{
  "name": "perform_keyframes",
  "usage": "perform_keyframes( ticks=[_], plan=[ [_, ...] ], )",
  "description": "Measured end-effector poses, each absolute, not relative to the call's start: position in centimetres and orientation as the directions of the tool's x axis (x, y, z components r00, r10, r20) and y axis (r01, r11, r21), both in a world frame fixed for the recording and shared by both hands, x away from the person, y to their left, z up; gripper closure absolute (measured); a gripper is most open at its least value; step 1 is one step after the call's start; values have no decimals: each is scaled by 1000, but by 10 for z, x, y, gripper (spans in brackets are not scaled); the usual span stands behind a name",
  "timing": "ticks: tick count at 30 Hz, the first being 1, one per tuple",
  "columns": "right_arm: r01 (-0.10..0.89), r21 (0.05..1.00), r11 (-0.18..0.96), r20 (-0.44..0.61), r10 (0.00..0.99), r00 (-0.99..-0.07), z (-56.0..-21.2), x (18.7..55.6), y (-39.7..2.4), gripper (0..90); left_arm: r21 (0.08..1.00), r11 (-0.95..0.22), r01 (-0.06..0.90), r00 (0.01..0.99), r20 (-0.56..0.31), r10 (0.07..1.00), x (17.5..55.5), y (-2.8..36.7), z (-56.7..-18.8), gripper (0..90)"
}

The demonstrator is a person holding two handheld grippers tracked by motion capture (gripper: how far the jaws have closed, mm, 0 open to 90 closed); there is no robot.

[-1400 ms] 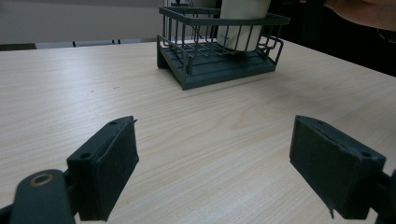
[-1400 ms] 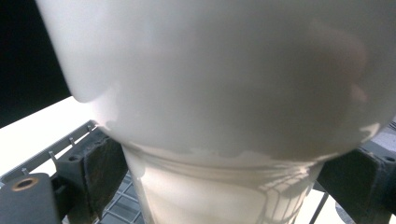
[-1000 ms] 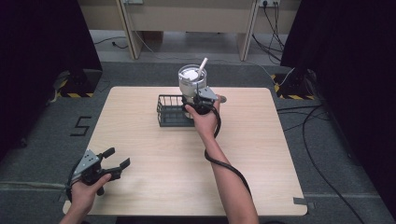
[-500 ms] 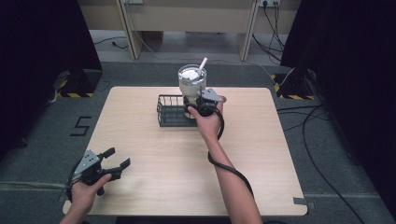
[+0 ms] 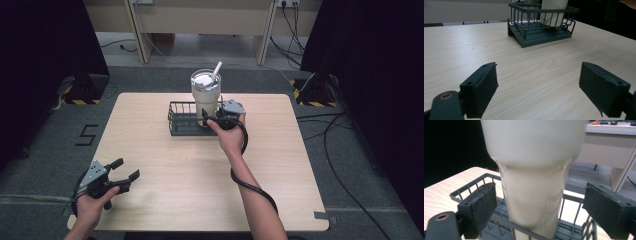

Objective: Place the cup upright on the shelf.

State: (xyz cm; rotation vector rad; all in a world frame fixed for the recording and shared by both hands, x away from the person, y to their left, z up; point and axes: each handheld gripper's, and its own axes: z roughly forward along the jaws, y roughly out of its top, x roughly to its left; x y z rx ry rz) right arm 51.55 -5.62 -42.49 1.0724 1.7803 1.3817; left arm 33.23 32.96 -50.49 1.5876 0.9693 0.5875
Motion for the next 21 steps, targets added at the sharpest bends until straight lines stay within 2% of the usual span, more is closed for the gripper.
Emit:
perform_keyframes(
  ticks=[11,21],
  plan=[
    [234,965,120,2,885,-466,-425,490,-80,181,961,-35,275,535,-123,836,332,330,-505,145],
    [256,958,131,2,887,-461,-434,451,-114,202,960,-37,276,534,-121,837,331,329,-505,146]
  ],
)
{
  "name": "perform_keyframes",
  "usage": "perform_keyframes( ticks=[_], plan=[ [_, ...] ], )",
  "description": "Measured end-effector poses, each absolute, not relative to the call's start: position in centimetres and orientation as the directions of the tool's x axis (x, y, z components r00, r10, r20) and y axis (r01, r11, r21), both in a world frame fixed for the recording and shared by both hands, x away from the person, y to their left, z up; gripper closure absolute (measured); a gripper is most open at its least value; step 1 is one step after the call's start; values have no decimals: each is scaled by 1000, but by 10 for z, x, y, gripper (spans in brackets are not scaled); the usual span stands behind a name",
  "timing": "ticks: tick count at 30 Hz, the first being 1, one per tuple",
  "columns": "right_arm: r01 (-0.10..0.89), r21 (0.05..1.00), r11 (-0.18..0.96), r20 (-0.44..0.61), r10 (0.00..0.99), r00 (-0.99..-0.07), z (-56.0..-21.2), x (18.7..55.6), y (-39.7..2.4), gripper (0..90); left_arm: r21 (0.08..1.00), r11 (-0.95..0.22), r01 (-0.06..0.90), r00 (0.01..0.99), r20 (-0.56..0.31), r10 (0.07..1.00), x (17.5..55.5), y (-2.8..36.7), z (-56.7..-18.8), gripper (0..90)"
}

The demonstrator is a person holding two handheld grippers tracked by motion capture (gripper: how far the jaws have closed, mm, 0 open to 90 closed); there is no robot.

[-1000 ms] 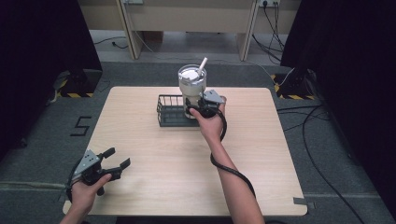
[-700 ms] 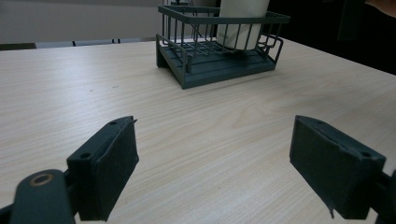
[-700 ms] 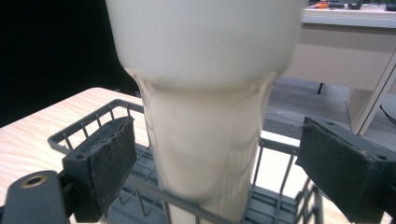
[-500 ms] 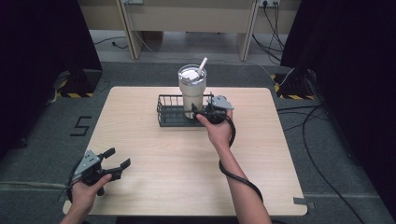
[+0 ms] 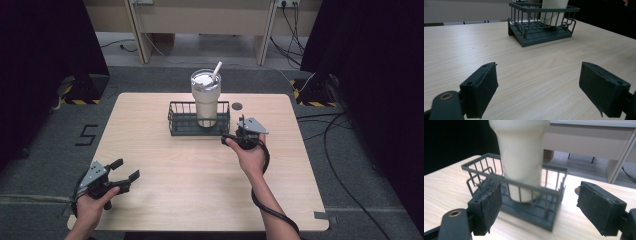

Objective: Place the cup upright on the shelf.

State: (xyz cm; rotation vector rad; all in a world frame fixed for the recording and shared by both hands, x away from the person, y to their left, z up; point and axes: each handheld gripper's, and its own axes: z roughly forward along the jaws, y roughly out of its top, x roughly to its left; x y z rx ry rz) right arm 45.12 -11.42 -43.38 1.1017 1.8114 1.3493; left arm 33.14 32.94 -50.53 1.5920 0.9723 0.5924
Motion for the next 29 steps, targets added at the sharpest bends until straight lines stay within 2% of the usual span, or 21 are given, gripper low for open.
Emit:
perform_keyframes(
  ticks=[19,29],
  plan=[
    [296,949,105,19,922,-387,-464,387,-179,213,957,-36,287,530,-127,838,332,329,-507,145],
    [255,952,172,-59,916,-397,-474,361,-191,127,957,-41,288,529,-123,839,333,327,-507,145]
  ],
)
